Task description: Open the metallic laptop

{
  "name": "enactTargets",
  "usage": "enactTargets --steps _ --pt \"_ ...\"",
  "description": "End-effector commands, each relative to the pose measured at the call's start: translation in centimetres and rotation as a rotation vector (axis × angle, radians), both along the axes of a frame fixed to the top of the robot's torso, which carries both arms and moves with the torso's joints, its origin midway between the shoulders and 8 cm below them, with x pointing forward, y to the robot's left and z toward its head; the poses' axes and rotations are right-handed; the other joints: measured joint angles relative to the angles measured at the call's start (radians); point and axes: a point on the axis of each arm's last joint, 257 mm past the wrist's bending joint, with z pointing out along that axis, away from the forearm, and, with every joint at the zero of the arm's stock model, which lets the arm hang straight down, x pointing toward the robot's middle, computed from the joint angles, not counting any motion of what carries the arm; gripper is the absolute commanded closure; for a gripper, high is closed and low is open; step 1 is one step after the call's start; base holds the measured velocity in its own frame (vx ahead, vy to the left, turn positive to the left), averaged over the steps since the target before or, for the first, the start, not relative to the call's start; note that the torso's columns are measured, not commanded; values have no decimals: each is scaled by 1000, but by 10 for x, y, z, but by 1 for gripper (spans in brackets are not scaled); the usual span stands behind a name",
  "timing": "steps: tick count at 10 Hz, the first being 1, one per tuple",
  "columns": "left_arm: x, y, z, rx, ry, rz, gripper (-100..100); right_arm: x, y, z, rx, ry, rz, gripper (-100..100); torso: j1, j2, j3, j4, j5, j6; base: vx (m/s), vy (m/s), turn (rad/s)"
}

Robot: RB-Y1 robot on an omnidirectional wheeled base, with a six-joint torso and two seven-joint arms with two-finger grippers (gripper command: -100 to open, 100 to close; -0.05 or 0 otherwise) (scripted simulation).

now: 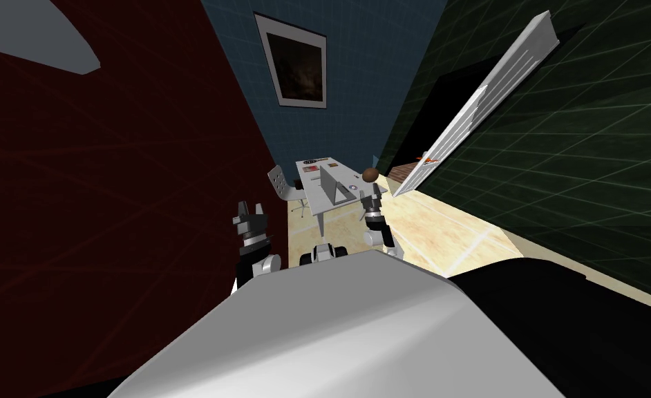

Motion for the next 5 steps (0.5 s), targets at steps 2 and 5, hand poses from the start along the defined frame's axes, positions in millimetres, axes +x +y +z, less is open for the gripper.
enactTargets --steps 2,5 --pt "0 0 0 0 0 0 0 13 -8 -11 95 33 36 -100 0 0 0 0 0 0 -9 -8 2" --pt "0 0 0 0 0 0 0 33 -16 -26 208 77 82 -100 0 0 0 0 0 0 -11 -8 2"
